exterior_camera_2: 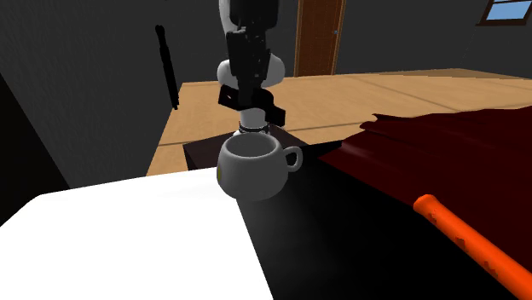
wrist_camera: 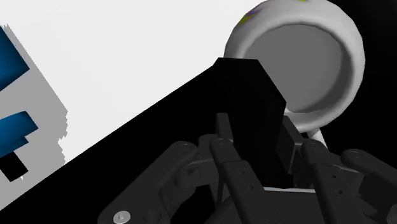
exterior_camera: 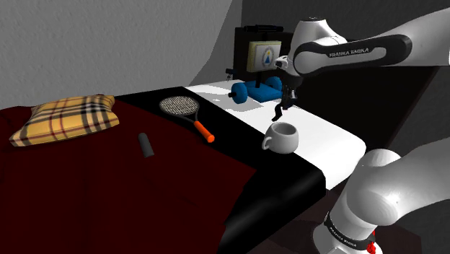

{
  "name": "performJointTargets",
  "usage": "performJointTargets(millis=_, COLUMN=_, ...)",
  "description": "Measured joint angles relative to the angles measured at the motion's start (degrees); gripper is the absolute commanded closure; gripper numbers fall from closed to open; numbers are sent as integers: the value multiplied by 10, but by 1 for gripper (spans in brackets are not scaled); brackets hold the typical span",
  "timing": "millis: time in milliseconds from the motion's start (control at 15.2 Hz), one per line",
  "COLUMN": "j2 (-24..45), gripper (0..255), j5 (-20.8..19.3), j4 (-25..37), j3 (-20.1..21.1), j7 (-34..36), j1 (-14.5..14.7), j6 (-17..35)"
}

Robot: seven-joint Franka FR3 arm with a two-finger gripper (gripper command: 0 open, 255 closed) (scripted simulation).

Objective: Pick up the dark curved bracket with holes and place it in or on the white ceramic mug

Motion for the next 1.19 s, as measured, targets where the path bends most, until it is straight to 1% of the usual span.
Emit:
performJointTargets(millis=66, j2=-34, gripper=255, j5=-5, j4=-23, j3=8, j7=4, j1=-7, j6=-12)
performJointTargets(millis=132, j2=-51, gripper=255, j5=-7, j4=-37, j3=10, j7=5, j1=-11, j6=-16)
performJointTargets(millis=264, j2=-60, gripper=255, j5=-12, j4=-54, j3=10, j7=7, j1=-14, j6=-8)
performJointTargets(millis=594, j2=-58, gripper=255, j5=-21, j4=-87, j3=3, j7=12, j1=-19, j6=26)
performJointTargets(millis=990, j2=-45, gripper=255, j5=-35, j4=-127, j3=-6, j7=23, j1=-23, j6=79)
performJointTargets(millis=1188, j2=-41, gripper=255, j5=-39, j4=-135, j3=-9, j7=25, j1=-25, j6=97)
